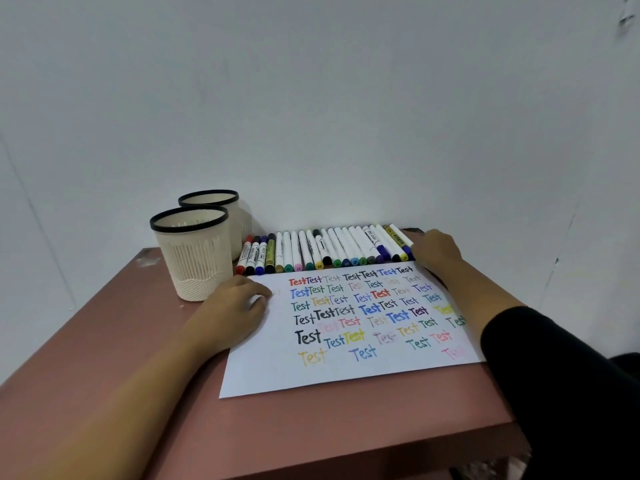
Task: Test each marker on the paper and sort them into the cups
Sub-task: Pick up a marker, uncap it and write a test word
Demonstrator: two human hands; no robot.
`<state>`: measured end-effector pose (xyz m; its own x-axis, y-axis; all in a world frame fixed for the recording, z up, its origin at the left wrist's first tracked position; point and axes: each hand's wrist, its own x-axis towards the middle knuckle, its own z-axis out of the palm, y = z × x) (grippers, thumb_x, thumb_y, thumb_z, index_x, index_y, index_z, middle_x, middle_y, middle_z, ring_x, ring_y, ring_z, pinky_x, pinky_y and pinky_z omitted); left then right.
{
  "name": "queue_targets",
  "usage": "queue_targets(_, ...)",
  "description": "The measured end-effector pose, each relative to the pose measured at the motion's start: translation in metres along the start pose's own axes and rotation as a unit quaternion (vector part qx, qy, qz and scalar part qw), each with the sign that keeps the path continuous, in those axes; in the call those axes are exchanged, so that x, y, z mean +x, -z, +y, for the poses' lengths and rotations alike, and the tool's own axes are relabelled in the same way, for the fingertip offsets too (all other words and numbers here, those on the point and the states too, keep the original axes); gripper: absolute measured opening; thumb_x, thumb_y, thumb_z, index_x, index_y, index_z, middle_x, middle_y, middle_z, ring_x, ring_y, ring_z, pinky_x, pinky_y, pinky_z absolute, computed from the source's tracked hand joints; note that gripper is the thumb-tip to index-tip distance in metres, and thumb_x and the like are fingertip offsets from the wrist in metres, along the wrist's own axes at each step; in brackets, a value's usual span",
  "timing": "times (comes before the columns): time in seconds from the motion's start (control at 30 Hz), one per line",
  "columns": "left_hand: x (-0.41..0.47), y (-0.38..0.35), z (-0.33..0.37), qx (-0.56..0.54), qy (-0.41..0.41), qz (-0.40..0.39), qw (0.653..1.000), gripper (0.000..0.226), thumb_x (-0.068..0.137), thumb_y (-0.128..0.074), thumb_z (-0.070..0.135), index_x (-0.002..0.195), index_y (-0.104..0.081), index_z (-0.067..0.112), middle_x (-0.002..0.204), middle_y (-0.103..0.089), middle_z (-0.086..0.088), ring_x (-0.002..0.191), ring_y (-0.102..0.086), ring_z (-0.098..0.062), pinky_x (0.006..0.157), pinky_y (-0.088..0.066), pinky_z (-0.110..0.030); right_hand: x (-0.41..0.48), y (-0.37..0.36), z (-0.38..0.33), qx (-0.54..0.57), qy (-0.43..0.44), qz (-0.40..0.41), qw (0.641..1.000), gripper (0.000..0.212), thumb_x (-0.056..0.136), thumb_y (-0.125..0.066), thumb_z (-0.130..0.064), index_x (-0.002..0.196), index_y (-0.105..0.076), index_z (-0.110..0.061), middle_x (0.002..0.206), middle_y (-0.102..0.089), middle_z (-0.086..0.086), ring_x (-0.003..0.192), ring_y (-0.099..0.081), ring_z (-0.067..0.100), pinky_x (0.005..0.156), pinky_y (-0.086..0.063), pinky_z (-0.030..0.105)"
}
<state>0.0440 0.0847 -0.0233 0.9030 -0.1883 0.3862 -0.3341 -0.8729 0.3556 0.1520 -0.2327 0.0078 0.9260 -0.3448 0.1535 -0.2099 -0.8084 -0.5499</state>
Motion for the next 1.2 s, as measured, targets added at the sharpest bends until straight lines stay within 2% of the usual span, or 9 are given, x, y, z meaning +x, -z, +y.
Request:
queue_targets(0.23, -0.001, -0.001, 0.0, 0.004, 0.004, -0.002, 1.0, 0.028, 0.094, -0.047, 0.018, 0.119, -0.062, 0.017, 0.122, -0.053, -0.003, 0.113, -0.047, -0.014, 0.088, -0.029, -0.016, 0.009, -0.006, 0.004, 0.026, -0.008, 0.028, 0.999, 0.02, 0.089, -0.048, -0.005, 0.07, -0.043, -0.008, 0.071, -0.049, 0.007, 0.06, -0.045, 0.018, 0.05, -0.034, 0.027)
queue_targets(0.4, -0.001, 0.0, -0.001, 0.003, 0.006, -0.004, 1.0, 0.028, 0.094, -0.047, 0.019, 0.118, -0.062, 0.018, 0.121, -0.053, -0.003, 0.113, -0.047, -0.014, 0.089, -0.03, -0.017, 0.007, -0.007, 0.002, 0.006, -0.002, 0.062, 0.998, 0.005, 0.091, -0.046, -0.003, 0.087, -0.048, -0.005, 0.082, -0.051, 0.009, 0.074, -0.05, 0.024, 0.052, -0.033, 0.027)
queue_targets(0.5, -0.001, 0.0, 0.0, 0.003, 0.004, 0.0, 1.0, 0.028, 0.094, -0.048, 0.018, 0.118, -0.062, 0.018, 0.121, -0.053, -0.003, 0.113, -0.047, -0.014, 0.089, -0.03, -0.017, 0.007, -0.006, 0.001, 0.019, -0.009, 0.083, 0.996, 0.007, 0.091, -0.047, -0.001, 0.091, -0.053, -0.002, 0.095, -0.058, 0.017, 0.076, -0.049, 0.025, 0.05, -0.03, 0.027)
queue_targets(0.63, -0.001, 0.0, 0.0, 0.001, 0.006, 0.0, 1.0, 0.028, 0.094, -0.048, 0.017, 0.118, -0.062, 0.016, 0.122, -0.053, -0.005, 0.114, -0.047, -0.015, 0.089, -0.029, -0.016, 0.007, -0.005, -0.001, 0.051, -0.035, 0.1, 0.993, 0.012, 0.091, -0.05, 0.001, 0.098, -0.059, 0.004, 0.106, -0.062, 0.022, 0.077, -0.048, 0.026, 0.058, -0.036, 0.029)
queue_targets(0.73, -0.001, 0.0, 0.0, 0.001, 0.005, 0.002, 1.0, 0.028, 0.094, -0.048, 0.017, 0.118, -0.062, 0.015, 0.121, -0.053, -0.005, 0.114, -0.047, -0.015, 0.087, -0.028, -0.014, 0.006, -0.003, 0.0, 0.08, -0.041, 0.119, 0.989, 0.011, 0.093, -0.05, -0.003, 0.093, -0.059, 0.003, 0.101, -0.063, 0.021, 0.076, -0.049, 0.026, 0.061, -0.037, 0.031)
queue_targets(0.87, -0.001, 0.001, -0.001, 0.0, 0.008, -0.002, 1.0, 0.028, 0.094, -0.048, 0.02, 0.117, -0.062, 0.016, 0.12, -0.054, -0.005, 0.114, -0.048, -0.015, 0.089, -0.03, -0.016, -0.003, 0.003, -0.005, 0.141, -0.013, 0.15, 0.979, 0.016, 0.095, -0.05, -0.008, 0.086, -0.06, 0.0, 0.072, -0.054, 0.009, 0.066, -0.05, 0.023, 0.053, -0.035, 0.026)
queue_targets(0.97, -0.002, 0.002, 0.0, 0.0, 0.006, 0.008, 1.0, 0.028, 0.094, -0.048, 0.02, 0.118, -0.062, 0.015, 0.121, -0.053, -0.005, 0.115, -0.048, -0.018, 0.09, -0.029, -0.017, -0.021, 0.012, -0.017, 0.202, 0.031, 0.152, 0.967, 0.023, 0.094, -0.052, -0.012, 0.084, -0.066, 0.004, 0.077, -0.064, 0.016, 0.068, -0.058, 0.026, 0.056, -0.04, 0.029)
queue_targets(1.03, -0.004, 0.004, 0.004, -0.004, 0.0, 0.025, 1.0, 0.03, 0.094, -0.047, 0.017, 0.121, -0.06, 0.013, 0.124, -0.052, -0.006, 0.115, -0.047, -0.019, 0.09, -0.028, -0.017, -0.04, 0.018, -0.027, 0.244, 0.067, 0.128, 0.959, 0.026, 0.094, -0.052, -0.013, 0.087, -0.069, 0.005, 0.082, -0.067, 0.02, 0.065, -0.055, 0.023, 0.06, -0.042, 0.031)
queue_targets(1.2, -0.01, 0.007, 0.011, -0.024, -0.068, 0.102, 0.992, 0.035, 0.092, -0.051, 0.017, 0.125, -0.055, 0.008, 0.122, -0.051, -0.012, 0.114, -0.05, -0.025, 0.096, -0.036, -0.024, -0.101, 0.022, -0.058, 0.353, 0.112, 0.033, 0.928, 0.021, 0.096, -0.053, -0.017, 0.098, -0.07, -0.006, 0.063, -0.056, 0.004, 0.052, -0.045, 0.011, 0.048, -0.036, 0.021)
